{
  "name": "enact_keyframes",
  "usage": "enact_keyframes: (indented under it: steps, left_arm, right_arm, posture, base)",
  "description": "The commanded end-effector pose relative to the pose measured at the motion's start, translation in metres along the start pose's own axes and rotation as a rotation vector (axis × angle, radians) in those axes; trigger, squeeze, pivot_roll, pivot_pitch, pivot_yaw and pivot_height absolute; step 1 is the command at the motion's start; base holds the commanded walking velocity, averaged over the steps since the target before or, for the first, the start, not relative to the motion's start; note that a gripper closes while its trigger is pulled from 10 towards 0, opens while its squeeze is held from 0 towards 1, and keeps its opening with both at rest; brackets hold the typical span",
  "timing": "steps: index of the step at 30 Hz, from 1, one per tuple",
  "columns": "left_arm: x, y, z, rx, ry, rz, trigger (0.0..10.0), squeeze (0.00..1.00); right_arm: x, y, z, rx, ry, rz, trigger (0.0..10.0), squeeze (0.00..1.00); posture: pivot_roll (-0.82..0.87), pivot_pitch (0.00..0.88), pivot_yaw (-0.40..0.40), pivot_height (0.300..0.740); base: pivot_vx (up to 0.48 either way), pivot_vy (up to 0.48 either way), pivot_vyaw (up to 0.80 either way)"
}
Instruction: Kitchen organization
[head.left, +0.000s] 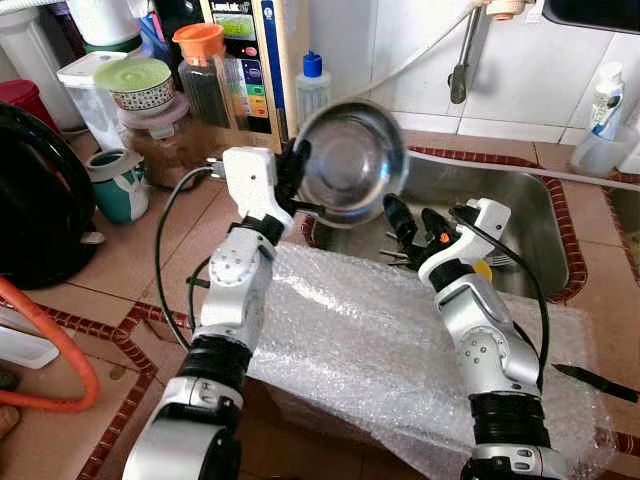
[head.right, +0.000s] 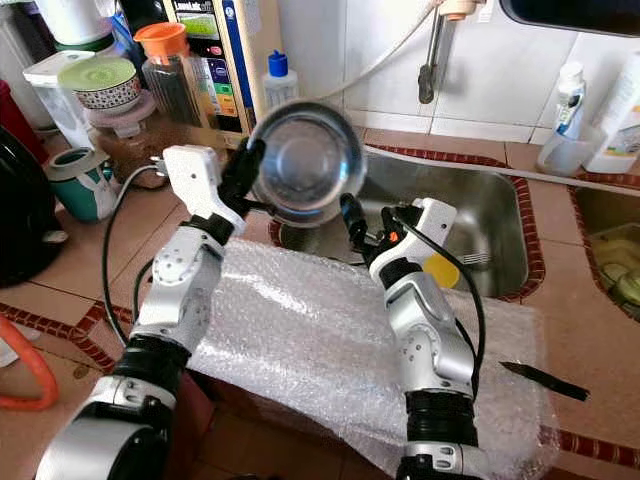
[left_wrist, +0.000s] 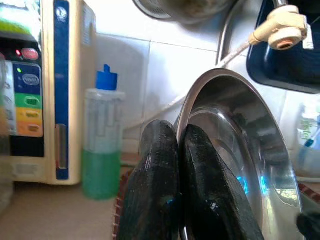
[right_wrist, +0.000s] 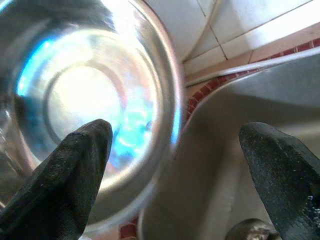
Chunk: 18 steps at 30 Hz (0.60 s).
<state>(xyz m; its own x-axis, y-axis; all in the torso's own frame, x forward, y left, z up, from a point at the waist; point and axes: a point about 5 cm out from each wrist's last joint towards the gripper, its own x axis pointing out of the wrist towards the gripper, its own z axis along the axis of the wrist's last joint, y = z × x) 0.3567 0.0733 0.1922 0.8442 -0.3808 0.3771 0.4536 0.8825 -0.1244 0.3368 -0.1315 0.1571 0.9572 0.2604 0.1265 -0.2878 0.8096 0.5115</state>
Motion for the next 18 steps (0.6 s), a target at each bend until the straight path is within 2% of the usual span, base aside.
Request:
enact_keyframes:
  steps: [1,5,6,7,8,18]
  left_arm:
    - [0.0,-0.004,0.002,0.0,-0.004,-0.027,0.0,0.0]
    - [-0.002,-0.013,0.003,-0.022,-0.005,-0.055,0.0,0.0]
    - [-0.004,-0.016,0.003,-0.032,-0.004,-0.069,0.0,0.0]
    - [-0.004,-0.016,0.003,-0.034,-0.003,-0.071,0.0,0.0]
    - [-0.008,-0.016,0.001,-0.042,0.005,-0.082,0.0,0.0]
    - [-0.02,-0.008,0.0,-0.052,0.024,-0.057,0.0,0.0]
  right_arm:
    - [0.004,0.001,-0.001,0.014,0.01,-0.008,10.0,0.0]
    - [0.008,0.002,0.0,0.004,0.004,-0.015,10.0,0.0]
    - [0.01,0.002,0.001,0.005,0.0,-0.019,6.0,0.0]
    - [0.01,0.002,0.001,0.005,-0.001,-0.02,6.0,0.0]
    - [0.013,0.001,0.004,0.008,-0.015,-0.031,0.0,0.0]
    - [0.018,-0.003,0.01,0.006,-0.032,-0.047,0.0,0.0]
  posture:
    - [0.04,0.034,0.11,0.74]
    - [0.04,0.034,0.11,0.74]
    - [0.04,0.034,0.11,0.74]
    - [0.04,0.033,0.109,0.74]
    - [0.04,0.034,0.107,0.74]
    - [0.05,0.034,0.092,0.74]
  base:
    - [0.0,0.0,0.0]
    - [0.0,0.0,0.0]
    - [0.0,0.0,0.0]
    - [0.0,0.0,0.0]
    - [0.0,0.0,0.0]
    - [0.0,0.0,0.0]
